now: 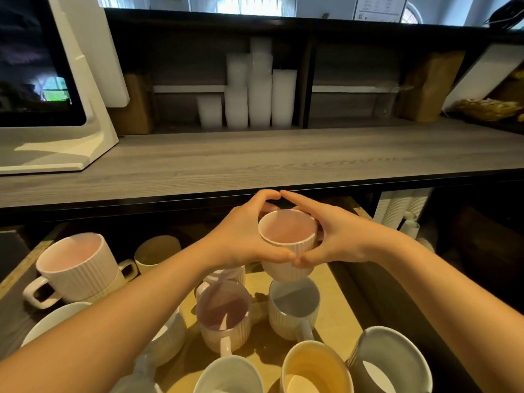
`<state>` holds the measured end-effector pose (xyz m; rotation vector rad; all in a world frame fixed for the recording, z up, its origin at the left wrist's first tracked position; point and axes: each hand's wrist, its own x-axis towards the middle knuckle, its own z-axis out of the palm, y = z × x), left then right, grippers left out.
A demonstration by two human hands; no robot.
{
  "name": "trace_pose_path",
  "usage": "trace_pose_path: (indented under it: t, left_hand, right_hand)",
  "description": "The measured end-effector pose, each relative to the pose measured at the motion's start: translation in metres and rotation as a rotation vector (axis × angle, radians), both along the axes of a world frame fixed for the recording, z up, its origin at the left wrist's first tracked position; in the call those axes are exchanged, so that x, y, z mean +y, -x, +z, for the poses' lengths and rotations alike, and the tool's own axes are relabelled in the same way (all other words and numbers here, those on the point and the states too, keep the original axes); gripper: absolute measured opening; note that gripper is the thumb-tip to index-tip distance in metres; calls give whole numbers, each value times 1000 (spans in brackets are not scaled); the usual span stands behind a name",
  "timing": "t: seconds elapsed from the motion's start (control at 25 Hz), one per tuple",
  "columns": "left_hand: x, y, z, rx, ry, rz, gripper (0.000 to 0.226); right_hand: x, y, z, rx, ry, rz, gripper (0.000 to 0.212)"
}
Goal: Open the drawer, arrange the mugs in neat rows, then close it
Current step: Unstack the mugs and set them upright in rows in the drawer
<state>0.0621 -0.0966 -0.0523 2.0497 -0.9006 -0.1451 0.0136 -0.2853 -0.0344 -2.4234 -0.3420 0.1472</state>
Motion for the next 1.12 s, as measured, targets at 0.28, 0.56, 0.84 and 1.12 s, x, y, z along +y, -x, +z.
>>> trace_pose_path:
  t: [0.28, 0.56, 0.84, 1.12]
  left_hand:
    - [-9, 9, -28, 118, 165, 4, 77]
    - [-12, -3, -16, 11, 44, -20, 80]
    - [-28, -9, -15, 246, -12, -197, 63]
    - [-48, 3, -53, 12, -588, -72, 77]
  right_hand:
    - [-9, 2, 6, -31, -12, -152, 74]
    - [-8, 1, 2, 164, -254, -298, 68]
    - [-32, 5, 19, 199, -85, -162, 60]
    - [-14, 5, 0, 9, 730, -261, 89]
